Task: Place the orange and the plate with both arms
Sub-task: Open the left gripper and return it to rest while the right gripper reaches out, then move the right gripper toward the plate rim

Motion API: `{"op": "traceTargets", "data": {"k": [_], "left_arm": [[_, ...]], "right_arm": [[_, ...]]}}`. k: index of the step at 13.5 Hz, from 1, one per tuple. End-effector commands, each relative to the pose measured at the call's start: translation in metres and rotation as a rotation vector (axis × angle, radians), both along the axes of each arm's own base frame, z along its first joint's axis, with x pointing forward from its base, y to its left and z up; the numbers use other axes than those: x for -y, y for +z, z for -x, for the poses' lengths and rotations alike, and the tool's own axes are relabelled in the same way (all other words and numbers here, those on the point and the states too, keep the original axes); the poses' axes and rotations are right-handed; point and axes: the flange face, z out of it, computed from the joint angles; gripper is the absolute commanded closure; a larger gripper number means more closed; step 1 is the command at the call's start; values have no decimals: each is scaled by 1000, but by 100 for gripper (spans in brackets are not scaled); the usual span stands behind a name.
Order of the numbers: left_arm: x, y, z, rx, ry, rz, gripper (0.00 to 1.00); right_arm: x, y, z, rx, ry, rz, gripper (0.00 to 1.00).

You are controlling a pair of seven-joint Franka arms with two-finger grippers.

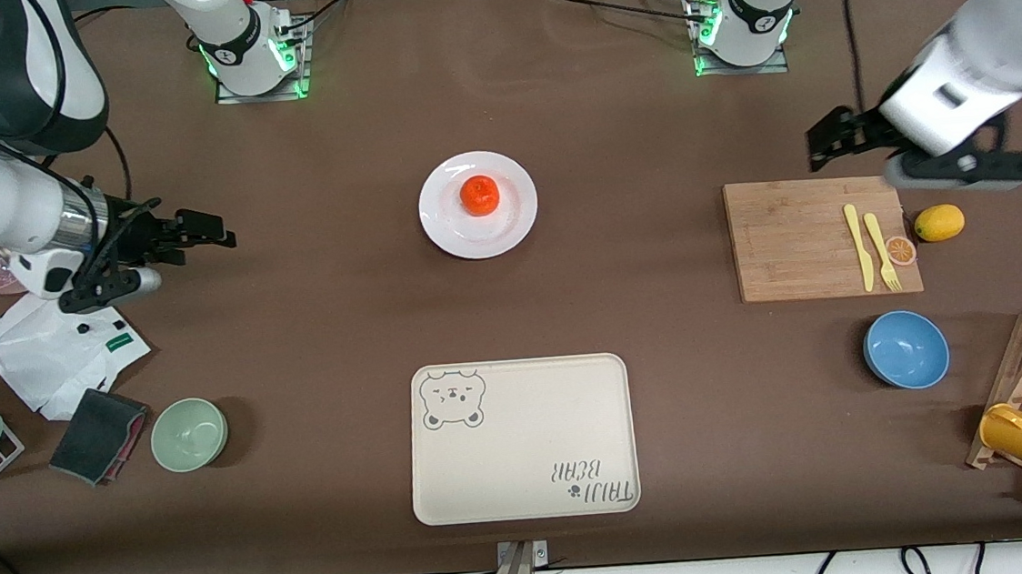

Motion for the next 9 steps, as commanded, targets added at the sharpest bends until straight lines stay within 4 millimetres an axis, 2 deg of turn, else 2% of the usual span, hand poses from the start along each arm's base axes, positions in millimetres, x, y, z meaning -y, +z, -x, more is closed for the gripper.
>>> {"op": "traceTargets", "data": {"k": [1, 2, 3, 4, 6, 8, 9], "left_arm": [[-6, -9, 7, 9, 0, 10, 0], [-10, -16, 8, 0, 8, 7, 0], [-25, -15, 8, 1, 33, 7, 0], [-27, -14, 9, -5, 37, 7, 0], [-34, -13, 7, -19, 54, 6, 0], [-31, -9, 8, -31, 47, 3, 0], [-32, -9, 8, -31, 47, 4, 0]], "right_arm": [[-8, -39, 14, 10, 14, -135, 0], [-13, -50, 16, 9, 15, -175, 0], [-21, -59, 15, -3, 19, -198, 0], [-27, -70, 16, -23, 11, -217, 0], [-39, -97, 29, -36, 5, -264, 0], [-55, -130, 48, -37, 30, -313, 0], [-71, -141, 59, -34, 19, -347, 0]]}}
